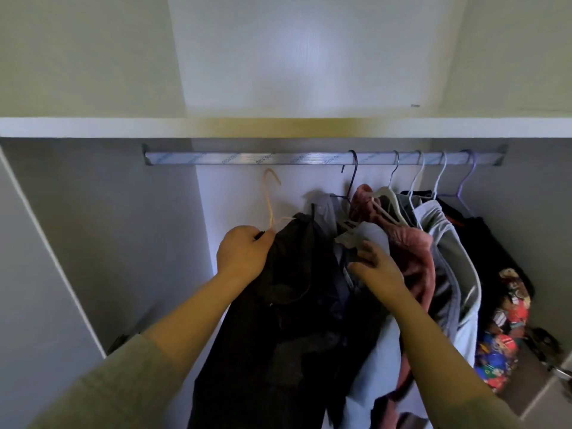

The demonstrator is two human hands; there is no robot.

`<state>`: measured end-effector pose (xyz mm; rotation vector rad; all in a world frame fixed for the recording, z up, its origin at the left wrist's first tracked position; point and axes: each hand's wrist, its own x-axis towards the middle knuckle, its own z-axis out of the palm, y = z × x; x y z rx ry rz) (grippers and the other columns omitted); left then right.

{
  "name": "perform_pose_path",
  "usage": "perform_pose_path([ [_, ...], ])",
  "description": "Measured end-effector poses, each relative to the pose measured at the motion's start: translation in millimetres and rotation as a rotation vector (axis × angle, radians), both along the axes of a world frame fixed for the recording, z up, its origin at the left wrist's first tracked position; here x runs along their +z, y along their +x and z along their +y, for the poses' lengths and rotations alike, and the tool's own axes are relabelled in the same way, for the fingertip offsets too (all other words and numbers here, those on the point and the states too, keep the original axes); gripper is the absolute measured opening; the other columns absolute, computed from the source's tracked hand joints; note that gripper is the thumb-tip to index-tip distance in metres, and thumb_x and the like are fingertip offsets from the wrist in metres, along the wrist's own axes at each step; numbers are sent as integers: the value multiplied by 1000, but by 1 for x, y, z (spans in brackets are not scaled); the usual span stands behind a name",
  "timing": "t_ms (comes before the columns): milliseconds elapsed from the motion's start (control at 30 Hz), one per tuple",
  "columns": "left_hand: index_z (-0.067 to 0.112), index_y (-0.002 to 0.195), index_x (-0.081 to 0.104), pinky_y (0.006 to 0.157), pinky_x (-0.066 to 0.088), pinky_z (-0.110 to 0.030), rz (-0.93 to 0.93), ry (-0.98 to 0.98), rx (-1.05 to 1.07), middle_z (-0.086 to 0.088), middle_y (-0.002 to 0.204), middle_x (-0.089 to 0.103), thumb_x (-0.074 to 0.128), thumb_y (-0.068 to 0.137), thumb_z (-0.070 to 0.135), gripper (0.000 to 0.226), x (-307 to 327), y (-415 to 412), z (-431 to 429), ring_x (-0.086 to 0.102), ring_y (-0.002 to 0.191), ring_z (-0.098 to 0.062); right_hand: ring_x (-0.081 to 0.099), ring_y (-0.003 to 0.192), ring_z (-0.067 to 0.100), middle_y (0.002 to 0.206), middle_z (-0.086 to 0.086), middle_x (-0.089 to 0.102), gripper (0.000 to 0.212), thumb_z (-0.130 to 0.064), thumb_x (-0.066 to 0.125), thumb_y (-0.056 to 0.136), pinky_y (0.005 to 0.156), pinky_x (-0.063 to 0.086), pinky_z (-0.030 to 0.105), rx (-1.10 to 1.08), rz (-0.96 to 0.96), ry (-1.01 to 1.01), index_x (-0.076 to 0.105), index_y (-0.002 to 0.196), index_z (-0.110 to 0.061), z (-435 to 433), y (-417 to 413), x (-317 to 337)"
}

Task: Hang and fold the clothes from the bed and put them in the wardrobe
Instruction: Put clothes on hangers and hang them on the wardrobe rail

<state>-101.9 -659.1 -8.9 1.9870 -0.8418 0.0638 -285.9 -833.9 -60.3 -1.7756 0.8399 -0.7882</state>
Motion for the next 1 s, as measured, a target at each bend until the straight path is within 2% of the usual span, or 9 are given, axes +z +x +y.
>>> perform_pose_path([
  [67,16,50,36,48,27,-27,4,-15,-15,1,46,36,56,94,38,53,5,3,-9,37,45,-15,54,116,22,138,14,52,67,-6,67,89,101,46,34,-14,-2,14,36,148,-10,0,4,-4],
  [100,16,50,35,50,28,-27,16,-29,-23,0,47,36,56,94,37,53,6,4,-12,37,46,-15,54,119,24,138,14,52,68,-6,67,89,104,44,38,-14,3,27,35,149,-10,0,5,-6],
  [267,17,48,31,50,25,-26,58,-96,-18,1,47,34,55,95,33,55,26,10,-33,35,46,-14,53,109,16,134,13,53,65,-2,65,90,89,41,27,-23,-49,58,36,147,-9,-12,8,-6],
  [433,16,50,31,50,24,-25,75,-160,69,0,50,35,49,98,30,53,39,18,-64,34,47,-13,53,107,14,130,14,55,59,4,61,90,85,42,19,21,-120,56,39,144,-6,-25,22,-2],
  [533,16,51,31,49,22,-25,50,-156,90,1,50,34,46,100,30,53,41,17,-86,34,47,-13,56,94,6,122,9,55,59,4,61,90,67,46,5,51,-129,65,39,144,-6,-33,25,-7],
  [600,16,51,31,49,21,-25,10,-133,97,1,51,35,46,100,31,53,44,19,-99,34,47,-12,54,90,-2,117,4,54,60,5,62,90,62,45,2,75,-132,81,39,144,-7,-37,27,-11],
  [767,16,52,29,48,20,-27,-45,-83,85,0,52,35,46,99,32,53,48,20,-133,35,48,-15,54,98,2,126,6,53,57,2,63,89,64,47,3,103,-163,105,42,139,-14,-45,24,-14],
  [900,15,52,34,47,20,-26,-47,13,61,0,54,38,45,100,34,52,42,19,-157,37,49,-14,53,99,-4,121,-3,53,57,-2,65,89,64,47,3,128,-165,118,44,138,-20,-54,15,-14],
  [1000,13,56,38,46,24,-26,-36,122,33,0,57,40,46,100,34,49,24,20,-167,41,53,-14,56,106,5,124,-3,53,60,-5,66,89,69,48,10,115,-162,126,42,141,-21,-58,10,-14],
])
